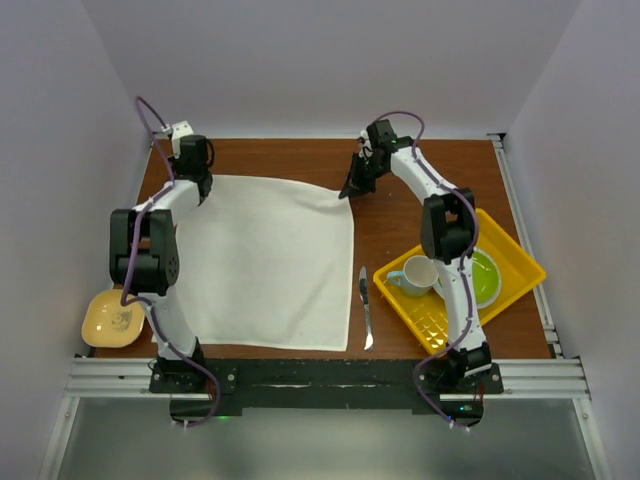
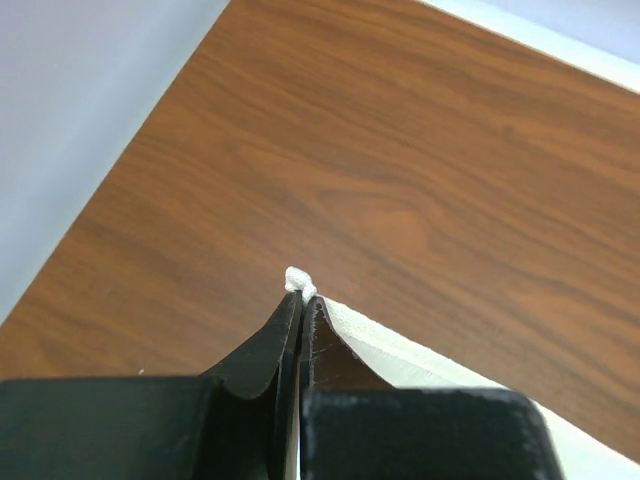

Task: Fold the napkin, place the utensils inside, and roll it up
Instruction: Flatten the napkin out

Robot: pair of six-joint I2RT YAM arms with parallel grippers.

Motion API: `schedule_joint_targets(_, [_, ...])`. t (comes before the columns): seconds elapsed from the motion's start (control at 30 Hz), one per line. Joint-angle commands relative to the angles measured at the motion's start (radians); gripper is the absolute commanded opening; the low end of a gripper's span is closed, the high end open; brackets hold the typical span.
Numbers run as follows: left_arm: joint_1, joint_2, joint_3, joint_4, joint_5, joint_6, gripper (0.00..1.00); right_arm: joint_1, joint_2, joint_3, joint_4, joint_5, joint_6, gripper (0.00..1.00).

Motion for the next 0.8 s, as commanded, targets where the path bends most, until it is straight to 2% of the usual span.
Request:
schedule_joint_targets(0.0, [0.035, 0.044, 0.094, 0.078, 0.066, -0.051, 0.0, -0.015, -0.017, 0.062, -0.013, -0.043, 0.002, 0.0])
schedule_joint_targets(0.1, [0.036, 0.095, 0.135, 0.066, 0.07, -0.048, 0.0, -0.044, -0.001, 0.045, 0.062, -0.04, 0.072, 0.0])
schedule_joint_targets(0.13, [0.036, 0.138, 0.195, 0.045, 0.076, -0.045, 0.15, -0.051, 0.014, 0.044, 0.125, -0.04, 0.095, 0.0])
schedule_joint_targets(0.2, [0.035, 0.205, 0.316, -0.128, 0.063, -0.032, 0.23, -0.079, 0.037, 0.056, 0.177, -0.03, 0.163, 0.0])
schedule_joint_targets(0.23, [0.033, 0.281, 0.458, -0.19, 0.022, -0.029, 0.36, -0.088, 0.071, 0.073, 0.211, -0.026, 0.186, 0.03])
schedule_joint_targets(0.27, [0.03, 0.319, 0.529, -0.301, -0.006, -0.032, 0.48, -0.107, 0.1, 0.149, 0.207, -0.02, 0.218, 0.14])
schedule_joint_targets(0.3, [0.032, 0.352, 0.6, -0.358, -0.023, -0.032, 0.6, -0.111, 0.123, 0.203, 0.199, -0.023, 0.23, 0.37])
schedule_joint_targets(0.33, [0.03, 0.379, 0.704, -0.412, -0.072, -0.046, 0.66, -0.114, 0.161, 0.257, 0.163, -0.025, 0.241, 0.45])
schedule_joint_targets(0.37, [0.029, 0.356, 0.703, -0.432, -0.089, -0.057, 0.79, -0.12, 0.168, 0.367, 0.127, 0.004, 0.229, 0.5])
schedule_joint_targets(0.4, [0.027, 0.318, 0.671, -0.404, -0.095, -0.055, 1.0, -0.119, 0.163, 0.401, 0.095, 0.024, 0.211, 0.64])
schedule_joint_targets(0.43, [0.024, 0.231, 0.586, -0.373, -0.112, -0.051, 1.0, -0.119, 0.102, 0.407, 0.063, 0.048, 0.174, 0.71])
schedule_joint_targets(0.5, [0.019, 0.163, 0.535, -0.344, -0.108, -0.04, 1.0, -0.122, 0.009, 0.308, 0.052, 0.154, 0.142, 0.89])
schedule_joint_targets(0.57, [0.019, 0.083, 0.489, -0.394, -0.085, -0.049, 1.0, -0.121, -0.103, 0.203, 0.047, 0.197, 0.086, 0.9])
schedule_joint_targets(0.63, [0.019, 0.005, 0.423, -0.434, -0.016, -0.081, 1.0, -0.108, -0.144, 0.173, -0.004, 0.21, 0.027, 0.9])
schedule_joint_targets(0.7, [0.016, -0.055, 0.355, -0.479, 0.059, -0.107, 0.98, -0.062, -0.182, 0.164, -0.061, 0.24, -0.024, 0.9])
schedule_joint_targets(0.73, [0.018, -0.124, 0.268, -0.483, 0.087, -0.114, 0.98, -0.039, -0.196, 0.153, -0.103, 0.265, -0.064, 0.89])
schedule_joint_targets(0.77, [0.018, -0.162, 0.222, -0.495, 0.114, -0.124, 0.97, 0.009, -0.208, 0.119, -0.117, 0.271, -0.081, 0.85])
